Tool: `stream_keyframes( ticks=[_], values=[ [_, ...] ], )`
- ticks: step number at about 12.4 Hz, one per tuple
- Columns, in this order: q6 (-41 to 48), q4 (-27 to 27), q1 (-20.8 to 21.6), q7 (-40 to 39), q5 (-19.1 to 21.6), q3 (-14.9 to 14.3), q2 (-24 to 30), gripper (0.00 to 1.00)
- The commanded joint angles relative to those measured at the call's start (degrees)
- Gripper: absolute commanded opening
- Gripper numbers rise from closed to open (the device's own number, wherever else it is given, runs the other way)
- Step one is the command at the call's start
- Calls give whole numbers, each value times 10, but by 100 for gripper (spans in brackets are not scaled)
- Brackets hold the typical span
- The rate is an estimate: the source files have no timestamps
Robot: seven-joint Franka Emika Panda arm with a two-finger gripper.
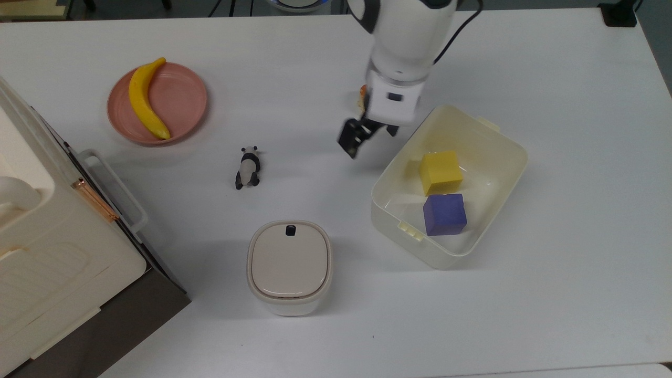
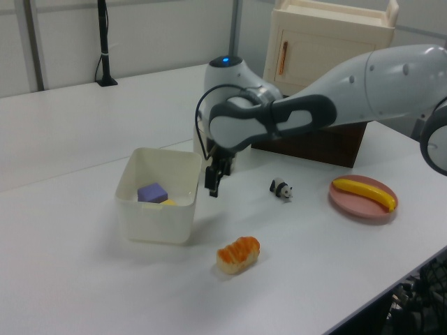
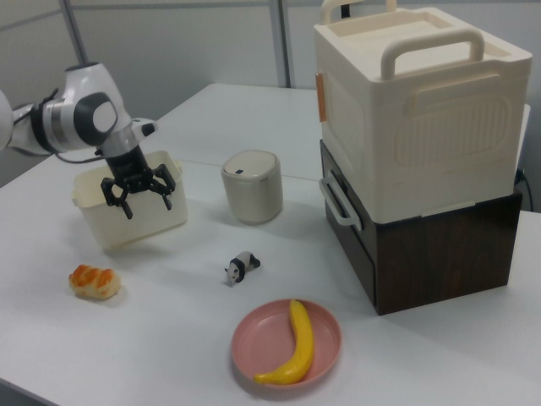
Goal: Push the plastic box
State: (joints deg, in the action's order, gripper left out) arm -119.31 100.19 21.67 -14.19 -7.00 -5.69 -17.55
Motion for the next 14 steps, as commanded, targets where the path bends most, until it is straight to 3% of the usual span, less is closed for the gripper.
stream_keyframes(
  ticks=[1, 3, 6, 14],
  values=[
    [95, 6, -40, 116, 7, 2, 74, 100],
    [124, -9, -72, 169, 21, 2, 95, 100],
    [158, -39, -116, 170, 30, 2, 103, 100],
    [182, -45, -124, 171, 48, -4, 108, 100]
  ],
)
